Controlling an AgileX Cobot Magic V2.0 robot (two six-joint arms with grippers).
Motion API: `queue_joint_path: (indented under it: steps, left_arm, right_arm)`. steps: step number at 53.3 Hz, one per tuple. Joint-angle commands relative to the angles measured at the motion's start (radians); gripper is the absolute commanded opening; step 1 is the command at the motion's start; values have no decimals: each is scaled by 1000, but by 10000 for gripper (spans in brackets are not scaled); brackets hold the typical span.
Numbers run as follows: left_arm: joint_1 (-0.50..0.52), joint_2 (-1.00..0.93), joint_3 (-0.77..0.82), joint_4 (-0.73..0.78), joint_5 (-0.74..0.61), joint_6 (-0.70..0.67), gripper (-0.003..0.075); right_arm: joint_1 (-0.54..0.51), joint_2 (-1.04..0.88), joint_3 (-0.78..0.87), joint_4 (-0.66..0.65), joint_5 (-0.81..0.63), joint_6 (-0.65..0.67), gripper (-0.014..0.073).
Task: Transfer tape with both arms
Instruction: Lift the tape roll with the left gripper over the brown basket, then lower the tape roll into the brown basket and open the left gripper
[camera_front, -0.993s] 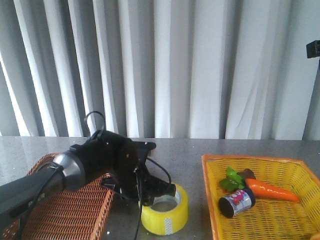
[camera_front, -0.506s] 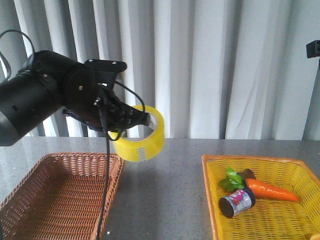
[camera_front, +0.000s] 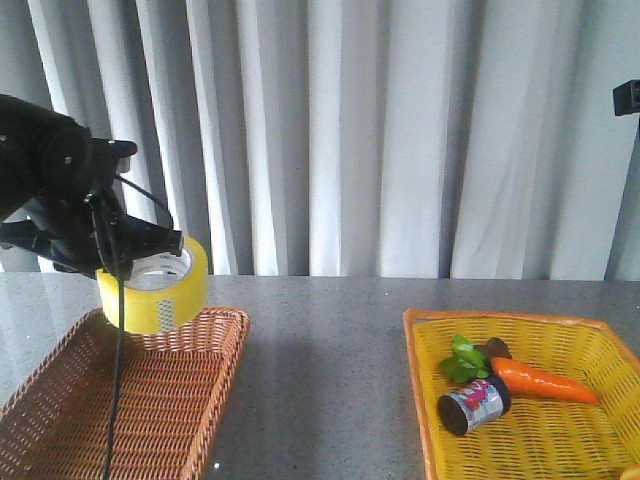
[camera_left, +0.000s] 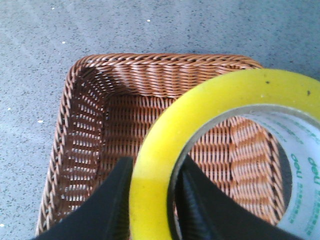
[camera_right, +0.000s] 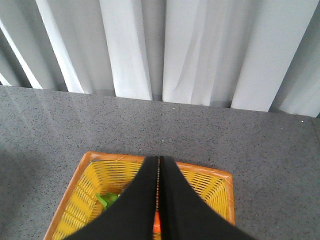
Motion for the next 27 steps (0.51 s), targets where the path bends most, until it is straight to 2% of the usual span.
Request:
queue_joint_path:
  steps: [1,19,27]
  left_arm:
    - [39,-64,11,12,-95,-4,21]
    - [70,-60,275,-41,-319,2,21]
    - [71,-19,317,-40,-326,2,21]
  right_arm:
    - [-4,-29,-26,3,-67,-10,-8]
    - [-4,-29,-26,3,-66,-10,-8]
    - [-4,-29,-26,4,-67,-10,-8]
